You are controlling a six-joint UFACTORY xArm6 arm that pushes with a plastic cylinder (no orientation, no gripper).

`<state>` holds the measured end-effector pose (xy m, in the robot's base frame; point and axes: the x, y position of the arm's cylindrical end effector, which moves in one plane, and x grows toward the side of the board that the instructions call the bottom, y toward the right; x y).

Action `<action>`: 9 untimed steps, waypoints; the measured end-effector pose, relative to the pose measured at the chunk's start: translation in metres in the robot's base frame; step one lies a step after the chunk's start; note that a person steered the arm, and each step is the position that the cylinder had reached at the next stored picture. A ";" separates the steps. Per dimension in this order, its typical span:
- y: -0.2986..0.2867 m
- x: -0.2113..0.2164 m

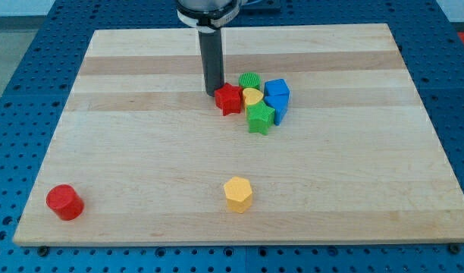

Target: Point at the red circle

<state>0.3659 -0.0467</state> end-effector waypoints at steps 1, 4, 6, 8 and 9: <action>0.000 -0.001; -0.098 -0.002; -0.200 0.045; -0.258 0.105; -0.258 0.109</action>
<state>0.4752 -0.3048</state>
